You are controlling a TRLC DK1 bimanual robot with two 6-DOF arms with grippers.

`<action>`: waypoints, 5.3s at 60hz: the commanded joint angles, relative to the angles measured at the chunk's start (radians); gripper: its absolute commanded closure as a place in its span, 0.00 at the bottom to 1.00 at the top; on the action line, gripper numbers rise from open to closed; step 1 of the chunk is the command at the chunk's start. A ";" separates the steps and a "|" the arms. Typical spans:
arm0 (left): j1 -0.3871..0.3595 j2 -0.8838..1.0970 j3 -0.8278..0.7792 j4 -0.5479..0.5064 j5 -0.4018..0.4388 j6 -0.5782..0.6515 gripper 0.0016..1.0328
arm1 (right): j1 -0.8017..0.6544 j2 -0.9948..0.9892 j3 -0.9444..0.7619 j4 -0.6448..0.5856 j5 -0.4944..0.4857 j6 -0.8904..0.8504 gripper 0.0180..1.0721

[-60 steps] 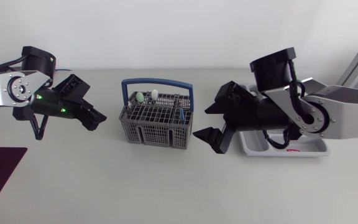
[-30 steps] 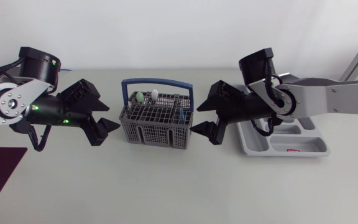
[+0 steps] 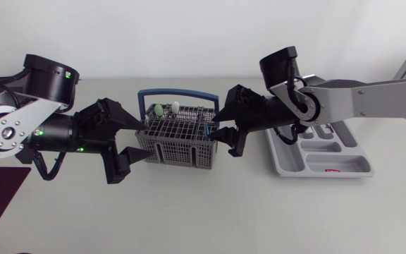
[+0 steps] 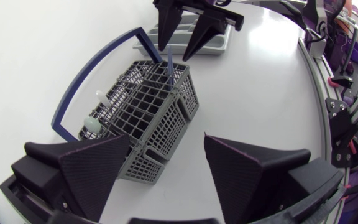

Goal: Unload the cutlery basket into the drawer organizer.

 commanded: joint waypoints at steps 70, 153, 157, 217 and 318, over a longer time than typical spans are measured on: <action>-0.037 0.063 -0.001 0.063 0.024 0.053 0.05 | 0.066 0.055 0.159 -0.156 0.037 -0.040 0.95; -0.022 -0.089 -0.099 0.097 0.021 0.024 0.05 | -0.150 -0.309 0.314 -0.708 0.067 0.112 0.95; -0.020 -0.095 -0.107 0.105 0.021 0.022 0.05 | -0.218 -0.278 0.308 -0.719 0.057 0.112 0.95; 0.064 -0.123 -0.170 0.137 0.026 0.061 0.05 | -0.488 0.472 0.665 -0.745 0.048 0.304 0.92; 0.242 0.468 0.049 0.594 -0.134 -0.145 0.05 | 0.023 0.081 0.066 -0.170 0.442 0.456 0.14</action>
